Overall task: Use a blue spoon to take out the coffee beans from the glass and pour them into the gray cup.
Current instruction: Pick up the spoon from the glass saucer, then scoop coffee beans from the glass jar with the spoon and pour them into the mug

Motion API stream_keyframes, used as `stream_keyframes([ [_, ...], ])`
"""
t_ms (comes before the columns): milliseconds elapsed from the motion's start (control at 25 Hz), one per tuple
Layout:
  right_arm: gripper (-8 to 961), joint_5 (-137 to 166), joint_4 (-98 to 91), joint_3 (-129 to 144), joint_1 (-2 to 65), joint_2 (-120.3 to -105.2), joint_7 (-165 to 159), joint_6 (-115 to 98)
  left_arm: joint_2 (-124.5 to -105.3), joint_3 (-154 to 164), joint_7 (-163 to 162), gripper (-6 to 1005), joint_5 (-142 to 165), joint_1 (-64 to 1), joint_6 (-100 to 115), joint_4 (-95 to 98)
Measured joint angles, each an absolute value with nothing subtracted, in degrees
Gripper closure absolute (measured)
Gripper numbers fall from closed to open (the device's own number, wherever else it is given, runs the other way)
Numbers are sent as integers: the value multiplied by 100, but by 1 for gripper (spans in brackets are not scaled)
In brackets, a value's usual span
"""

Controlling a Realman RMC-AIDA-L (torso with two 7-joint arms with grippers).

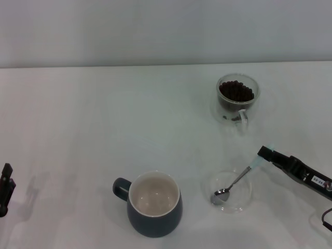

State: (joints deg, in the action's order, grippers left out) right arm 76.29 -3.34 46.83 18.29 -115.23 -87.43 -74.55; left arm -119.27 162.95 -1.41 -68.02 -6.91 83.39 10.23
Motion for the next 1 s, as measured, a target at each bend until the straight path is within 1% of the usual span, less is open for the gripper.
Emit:
stream_keyframes([
  [360,805,7228,-457,4592,1796,-11519,-8733,-7857,-11927,16295,-141,346,-6802,-695,8342,1021],
  [560,807,6826,-1085,4578,1837,-11520,-8478,-8023,-11934,16295,-202,345,-6813,-705,8319,1046],
  [1000,808,6019,-1934,4533,2525,-11524,-6684,-7931,-11933,16295,-684,345,-6853,-819,8222,1030],
])
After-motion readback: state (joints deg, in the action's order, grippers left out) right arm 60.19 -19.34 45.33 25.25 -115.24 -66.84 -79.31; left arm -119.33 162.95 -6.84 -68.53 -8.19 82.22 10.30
